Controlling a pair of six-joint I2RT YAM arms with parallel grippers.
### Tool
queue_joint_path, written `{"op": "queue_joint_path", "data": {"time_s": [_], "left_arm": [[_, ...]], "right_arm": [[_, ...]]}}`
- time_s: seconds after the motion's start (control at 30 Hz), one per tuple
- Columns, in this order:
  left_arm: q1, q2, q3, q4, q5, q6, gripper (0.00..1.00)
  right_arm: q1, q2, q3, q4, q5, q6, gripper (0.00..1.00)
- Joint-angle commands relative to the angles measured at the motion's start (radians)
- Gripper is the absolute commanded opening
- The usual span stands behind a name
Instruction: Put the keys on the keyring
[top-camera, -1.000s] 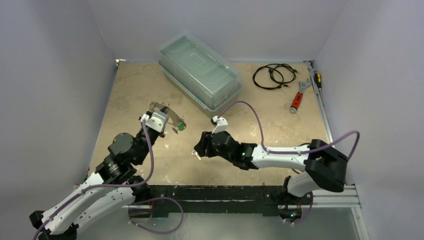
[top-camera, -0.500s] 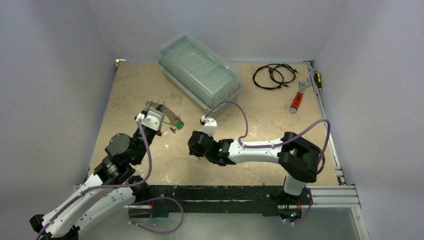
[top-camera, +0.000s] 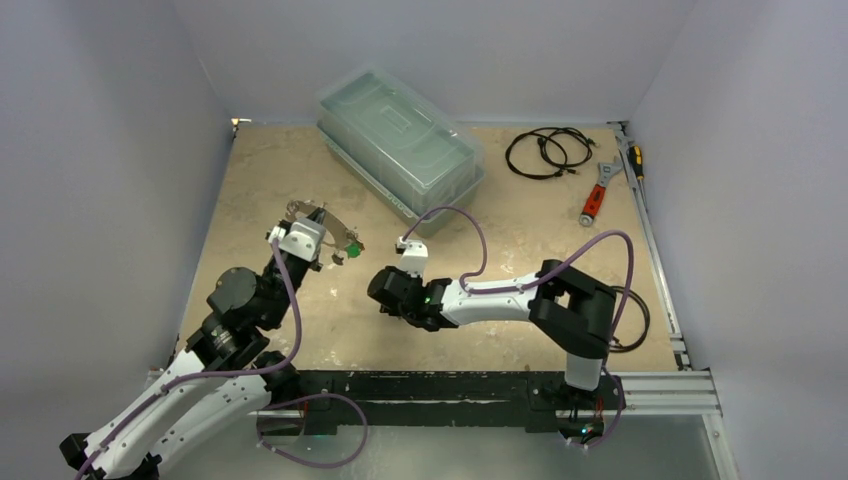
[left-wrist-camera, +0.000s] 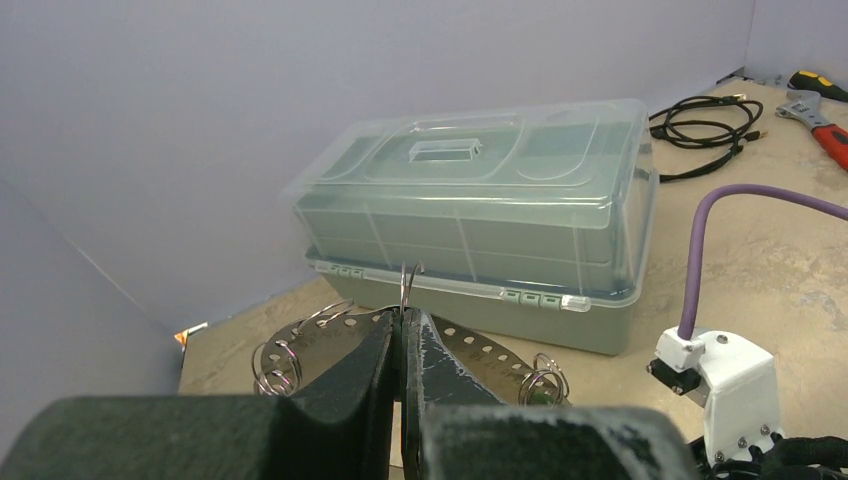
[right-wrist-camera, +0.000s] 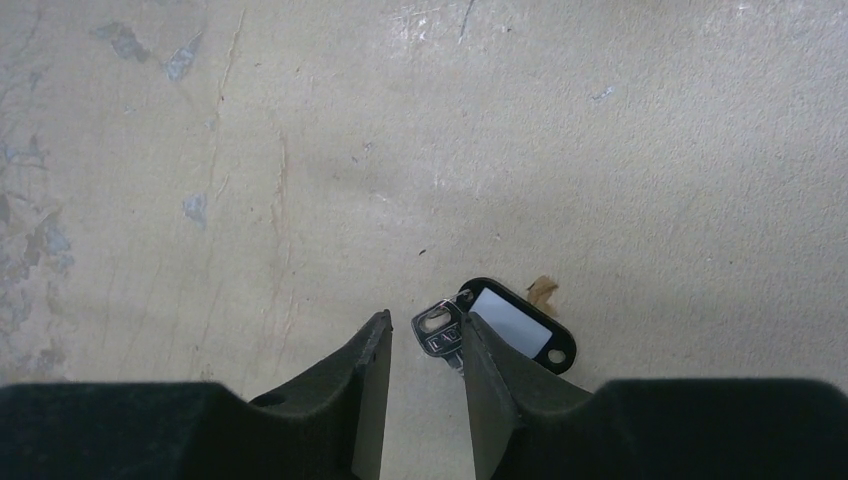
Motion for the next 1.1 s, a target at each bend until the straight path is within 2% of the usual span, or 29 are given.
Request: {"op": "queue_joint_path", "data": {"time_s": [0.0,0.63,1.07], "left_arm": [[0.009,-0.009,0.009,0.070,0.016,-0.006,0.00],[0.022,0.000,0.008,0.068,0.035,-0.012,0.00],[0.030,0.006,0.009,0.069,0.044,-0.013,0.00]], "right_arm": [[0.002,-0.001,0.042,0.007,0.039,0.010,0.35],[0.002,0.058,0.074,0.021,0.018,-0.026,0.30],[0.002,0.068,0.077,0.005,0.024,-0.050,0.15]]}}
